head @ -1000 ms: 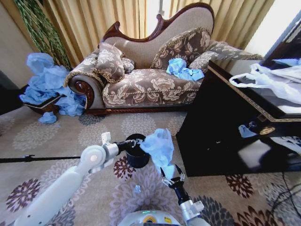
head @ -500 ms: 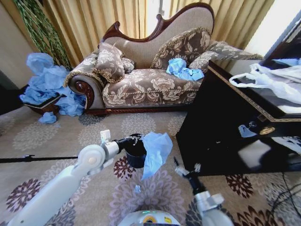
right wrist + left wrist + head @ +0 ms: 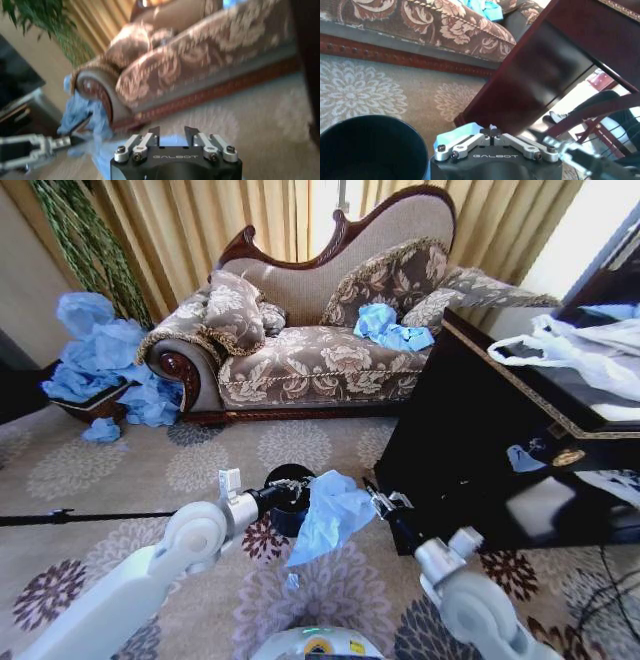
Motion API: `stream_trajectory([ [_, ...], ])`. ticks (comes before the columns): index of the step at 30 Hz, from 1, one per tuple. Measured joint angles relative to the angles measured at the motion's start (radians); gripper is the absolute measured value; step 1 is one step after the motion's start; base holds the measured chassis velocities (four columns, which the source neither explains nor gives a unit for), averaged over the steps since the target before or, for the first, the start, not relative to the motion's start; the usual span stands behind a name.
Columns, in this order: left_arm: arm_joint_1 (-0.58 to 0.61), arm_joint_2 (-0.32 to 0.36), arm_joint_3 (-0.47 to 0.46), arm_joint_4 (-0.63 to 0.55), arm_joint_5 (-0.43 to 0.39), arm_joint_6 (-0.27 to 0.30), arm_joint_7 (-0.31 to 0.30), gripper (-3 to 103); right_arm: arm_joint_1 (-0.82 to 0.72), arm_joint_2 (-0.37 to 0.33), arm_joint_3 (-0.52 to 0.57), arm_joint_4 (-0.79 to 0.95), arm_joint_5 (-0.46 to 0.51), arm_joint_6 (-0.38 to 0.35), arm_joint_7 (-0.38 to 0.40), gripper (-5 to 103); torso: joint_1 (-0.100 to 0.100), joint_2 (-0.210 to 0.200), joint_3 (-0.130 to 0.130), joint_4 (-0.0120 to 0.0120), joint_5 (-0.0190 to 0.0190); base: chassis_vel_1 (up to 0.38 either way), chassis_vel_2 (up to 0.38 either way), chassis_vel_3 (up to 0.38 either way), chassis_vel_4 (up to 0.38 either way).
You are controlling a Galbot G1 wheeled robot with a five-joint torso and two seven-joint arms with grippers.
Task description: Place a garbage bag over the trash bin.
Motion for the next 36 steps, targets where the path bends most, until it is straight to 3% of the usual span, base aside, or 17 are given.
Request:
stream_trajectory([
  [1, 0.000, 0.000, 0.000, 0.000, 0.000, 0.000, 0.000, 0, 0.000, 0.000, 0.000, 0.000, 0.000, 0.000, 0.000, 38, 0.000, 0.000, 0.000, 0.0000, 0.0000, 0.000, 0.000, 0.000, 0.000],
  [2, 0.002, 0.001, 0.002, -0.001, 0.003, -0.003, 0.005, 0, 0.015, -0.022, -0.018, -0.015, 0.021, -0.020, 0.001, 27, 0.000, 0.000, 0.000, -0.0001, -0.0002, 0.000, 0.000, 0.000, 0.000],
  [3, 0.002, 0.001, 0.004, -0.002, 0.006, -0.006, 0.010, 0, 0.030, -0.048, -0.035, -0.031, 0.044, -0.053, 0.001, 27, 0.000, 0.000, 0.000, 0.0000, 0.0000, 0.000, 0.000, 0.000, 0.000],
  [5, -0.002, 0.001, 0.010, -0.002, 0.007, -0.009, 0.016, 0, 0.041, -0.087, -0.050, -0.043, 0.095, -0.105, 0.000, 12, 0.000, 0.000, 0.000, -0.0002, 0.0000, 0.000, 0.000, 0.000, 0.000],
  [6, -0.002, 0.001, 0.010, -0.002, 0.007, -0.009, 0.016, 0, 0.041, -0.087, -0.050, -0.043, 0.095, -0.105, 0.000, 12, 0.000, 0.000, 0.000, -0.0002, 0.0000, 0.000, 0.000, 0.000, 0.000],
  [8, -0.014, -0.002, 0.018, -0.002, -0.001, -0.010, 0.020, 0, 0.046, -0.125, -0.057, -0.029, 0.189, -0.182, 0.014, 1, 0.000, 0.000, 0.000, -0.0004, -0.0001, 0.000, 0.000, 0.000, 0.000],
  [14, -0.024, -0.011, 0.025, -0.021, -0.013, -0.011, 0.035, 0, 0.111, -0.139, -0.121, -0.041, 0.235, -0.216, 0.025, -2, 0.000, 0.000, 0.000, -0.0002, -0.0001, 0.000, 0.000, 0.000, 0.000],
  [24, -0.032, 0.006, 0.024, -0.046, -0.013, -0.040, 0.112, 0, 0.294, -0.059, -0.264, -0.096, 0.380, -0.214, 0.091, -2, 0.000, 0.000, 0.000, 0.0001, -0.0001, 0.000, 0.000, 0.000, 0.000],
  [32, -0.100, 0.003, 0.044, -0.020, -0.026, -0.054, 0.141, 0, 0.288, -0.111, -0.275, -0.063, 0.424, -0.241, 0.054, 0, 0.000, 0.000, 0.000, -0.0004, -0.0004, 0.000, 0.000, 0.000, 0.000],
  [36, -0.119, -0.008, 0.050, -0.030, -0.051, -0.058, 0.130, 0, 0.285, -0.099, -0.274, -0.070, 0.419, -0.241, 0.041, 0, 0.000, 0.000, 0.000, -0.0004, -0.0003, 0.000, 0.000, 0.000, 0.000],
])
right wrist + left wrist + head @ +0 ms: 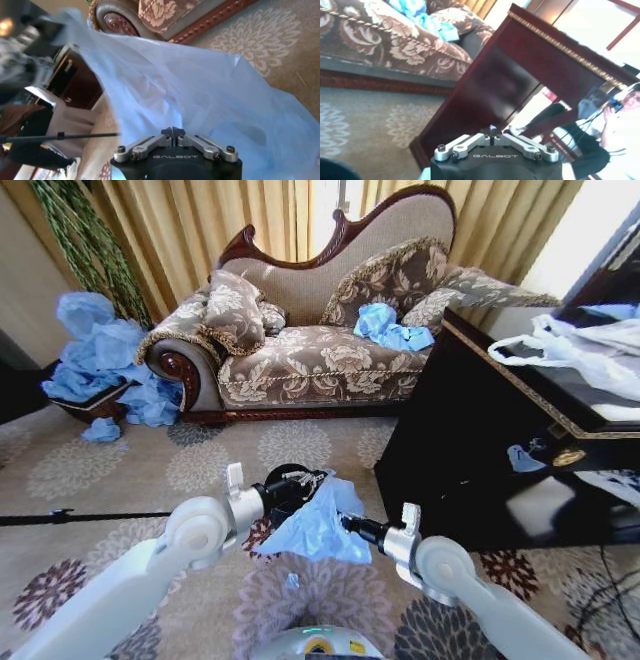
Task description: Place a garbage bag over the trash bin.
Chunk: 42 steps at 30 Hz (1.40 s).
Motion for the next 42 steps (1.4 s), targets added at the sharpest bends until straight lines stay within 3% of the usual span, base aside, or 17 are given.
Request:
stream_trajectory([
  [18, 0.017, 0.014, -0.044, -0.118, -0.078, -0.027, -0.065, 0, 0.116, 0.230, -0.047, -0.092, -0.070, 0.061, 0.024, 0, 0.000, 0.000, 0.000, 0.0003, 0.0003, 0.000, 0.000, 0.000, 0.000],
  [28, 0.081, 0.003, -0.070, -0.124, -0.031, -0.042, -0.063, 0, 0.107, 0.216, 0.044, -0.087, -0.111, 0.067, 0.017, 0, 0.000, 0.000, 0.000, -0.0002, 0.0002, 0.000, 0.000, 0.000, 0.000],
  [35, 0.090, -0.017, -0.069, -0.167, -0.049, -0.044, -0.092, 0, 0.125, 0.279, 0.041, -0.158, -0.261, 0.098, -0.021, 0, 0.000, 0.000, 0.000, 0.0004, 0.0001, 0.000, 0.000, 0.000, 0.000],
  [42, 0.110, -0.028, -0.076, -0.193, -0.051, -0.060, -0.108, 0, 0.114, 0.311, 0.031, -0.189, -0.349, 0.117, -0.044, 0, 0.000, 0.000, 0.000, 0.0003, 0.0001, 0.000, 0.000, 0.000, 0.000],
])
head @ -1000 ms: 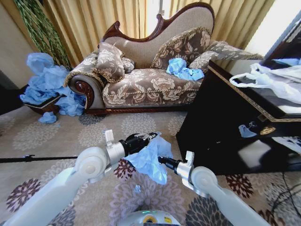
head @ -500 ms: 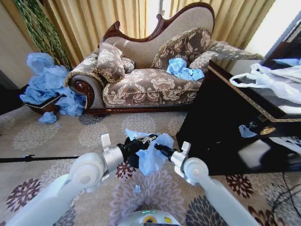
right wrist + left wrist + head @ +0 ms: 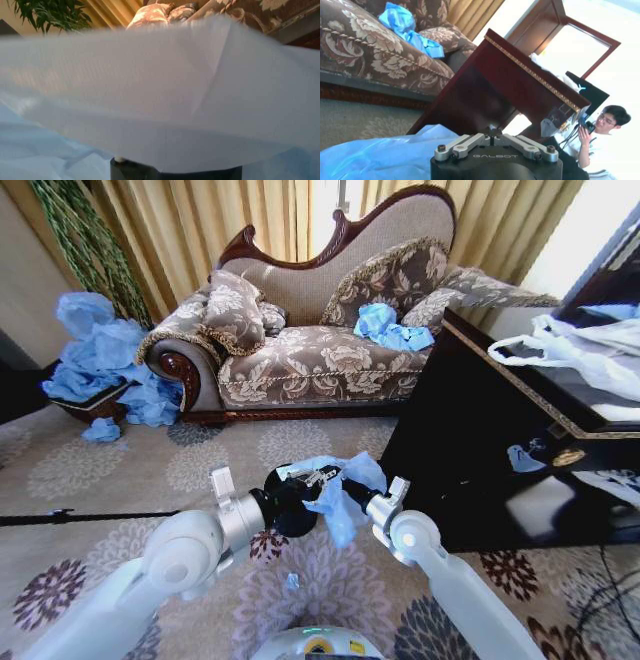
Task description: Place a garbage bag over the trash bin.
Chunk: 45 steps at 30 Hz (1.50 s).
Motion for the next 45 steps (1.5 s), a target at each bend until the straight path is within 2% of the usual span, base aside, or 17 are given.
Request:
stream_trajectory([
  [6, -0.045, -0.002, 0.004, -0.001, -0.029, -0.015, 0.000, 0, -0.005, 0.025, -0.027, -0.027, -0.040, 0.007, -0.005, 0, 0.000, 0.000, 0.000, -0.0002, -0.0001, 0.000, 0.000, 0.000, 0.000],
  [12, -0.083, -0.001, 0.022, 0.010, -0.039, -0.018, 0.023, 0, 0.010, 0.060, -0.050, -0.010, -0.013, 0.015, 0.016, 0, 0.000, 0.000, 0.000, -0.0001, -0.0001, 0.000, 0.000, 0.000, 0.000],
  [18, -0.074, -0.016, 0.032, 0.016, -0.036, -0.018, 0.029, 0, 0.045, 0.084, -0.058, -0.016, -0.001, 0.016, 0.036, 0, 0.000, 0.000, 0.000, 0.0000, -0.0001, 0.000, 0.000, 0.000, 0.000],
  [26, -0.029, -0.021, 0.035, 0.027, -0.004, -0.026, 0.066, 0, 0.065, 0.112, -0.078, -0.040, -0.011, 0.023, 0.043, 0, 0.000, 0.000, 0.000, 0.0000, -0.0001, 0.000, 0.000, 0.000, 0.000],
  [31, -0.048, -0.032, 0.055, 0.020, -0.017, -0.028, 0.072, 0, 0.103, 0.132, -0.095, -0.113, -0.028, 0.029, 0.041, 0, 0.000, 0.000, 0.000, 0.0000, 0.0000, 0.000, 0.000, 0.000, 0.000],
  [39, -0.075, -0.018, 0.037, 0.016, -0.028, -0.043, 0.079, 0, 0.101, 0.130, -0.110, -0.150, -0.050, 0.034, 0.039, 0, 0.000, 0.000, 0.000, 0.0000, 0.0000, 0.000, 0.000, 0.000, 0.000],
  [45, -0.108, -0.032, 0.005, 0.049, -0.034, -0.081, 0.052, 0, 0.149, 0.113, -0.155, -0.165, -0.059, 0.036, 0.044, 0, 0.000, 0.000, 0.000, -0.0002, 0.0001, 0.000, 0.000, 0.000, 0.000],
])
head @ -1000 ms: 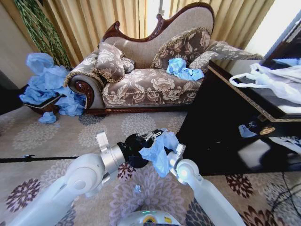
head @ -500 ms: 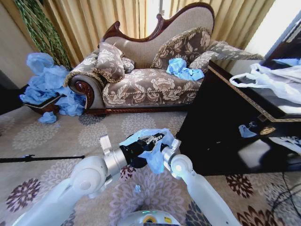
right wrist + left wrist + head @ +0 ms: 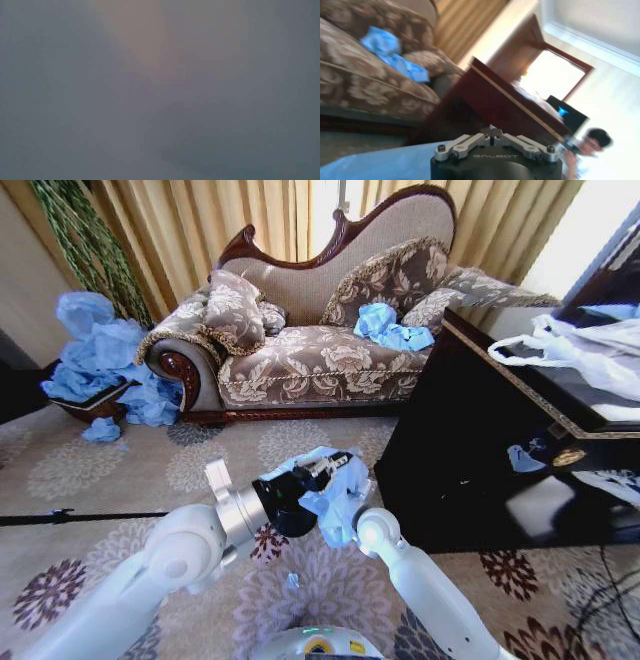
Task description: Place a garbage bag over the trash bin.
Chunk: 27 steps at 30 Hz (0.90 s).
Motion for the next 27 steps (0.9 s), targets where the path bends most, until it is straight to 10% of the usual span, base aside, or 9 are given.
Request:
stream_trajectory([
  [27, 0.145, -0.234, -0.262, 0.275, 0.098, -0.180, -0.126, 0, 0.485, 0.123, -0.414, -0.390, 0.096, -0.191, 0.085, 0, 0.000, 0.000, 0.000, 0.0008, -0.0001, 0.000, 0.000, 0.000, 0.000],
])
